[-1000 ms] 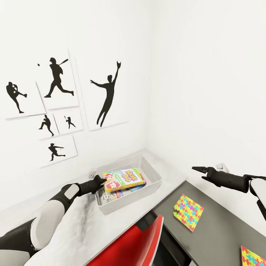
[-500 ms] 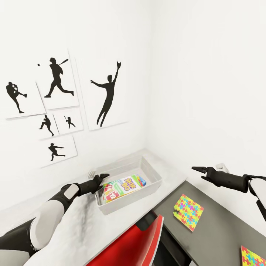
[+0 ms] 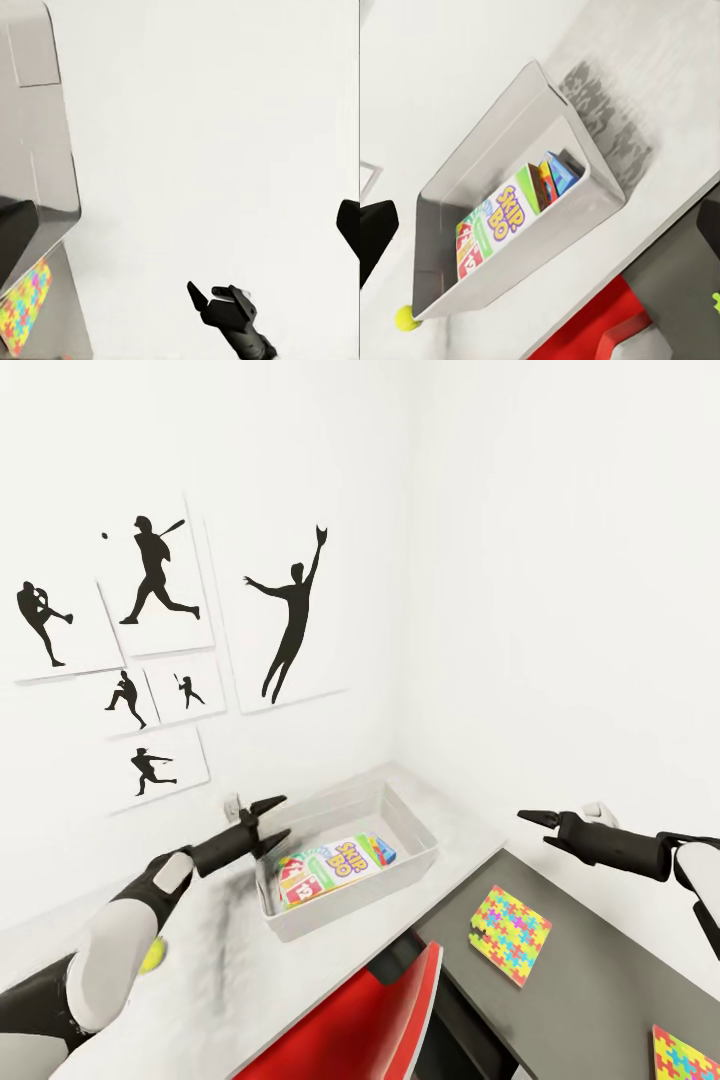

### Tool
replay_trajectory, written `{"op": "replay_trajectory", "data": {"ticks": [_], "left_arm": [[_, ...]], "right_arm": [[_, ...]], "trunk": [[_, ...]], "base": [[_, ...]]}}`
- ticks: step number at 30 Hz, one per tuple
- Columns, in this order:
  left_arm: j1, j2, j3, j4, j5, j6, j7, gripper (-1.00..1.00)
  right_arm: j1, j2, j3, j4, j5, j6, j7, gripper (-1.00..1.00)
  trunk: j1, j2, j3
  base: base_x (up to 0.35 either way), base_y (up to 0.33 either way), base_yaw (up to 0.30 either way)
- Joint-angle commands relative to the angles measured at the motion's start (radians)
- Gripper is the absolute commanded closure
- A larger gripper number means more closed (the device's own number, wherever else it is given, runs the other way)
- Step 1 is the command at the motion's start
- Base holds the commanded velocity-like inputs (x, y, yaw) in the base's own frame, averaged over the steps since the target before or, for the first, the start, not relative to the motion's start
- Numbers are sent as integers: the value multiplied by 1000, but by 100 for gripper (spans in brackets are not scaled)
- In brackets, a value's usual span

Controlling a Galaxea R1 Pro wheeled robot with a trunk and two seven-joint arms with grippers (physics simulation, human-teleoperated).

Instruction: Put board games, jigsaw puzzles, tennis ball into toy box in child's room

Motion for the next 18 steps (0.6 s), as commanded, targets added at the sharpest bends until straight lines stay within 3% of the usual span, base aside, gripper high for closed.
{"op": "replay_trajectory", "data": {"ticks": [1, 5, 8, 10, 15, 18], "left_arm": [[0, 10, -32, -18, -2, 25, -54, -100], [5, 41, -188, -107, -1, 72, -200, -100], [7, 66, -254, -130, -2, 95, -264, -100], [7, 110, -288, -137, -2, 102, -308, -100], [21, 264, -359, -143, -4, 96, -457, -100], [48, 338, -401, -144, -8, 62, -546, -100]], "right_arm": [[1, 0, -1, 0, 11, 5, 10, -100], [27, 0, -4, -2, 11, 5, 11, -100], [42, 1, -5, -2, 11, 5, 12, -100], [62, 1, -6, -2, 12, 5, 12, -100], [87, 2, -7, -2, 14, 5, 12, -100], [91, 4, -6, -1, 16, 5, 11, -100]], "trunk": [[1, -2, -2], [1, -2, -2], [1, -2, -2], [1, -2, -2], [1, -2, -2], [1, -2, -2]], "base": [[0, 0, 0], [0, 0, 0], [0, 0, 0], [0, 0, 0], [0, 0, 0], [0, 0, 0]]}}
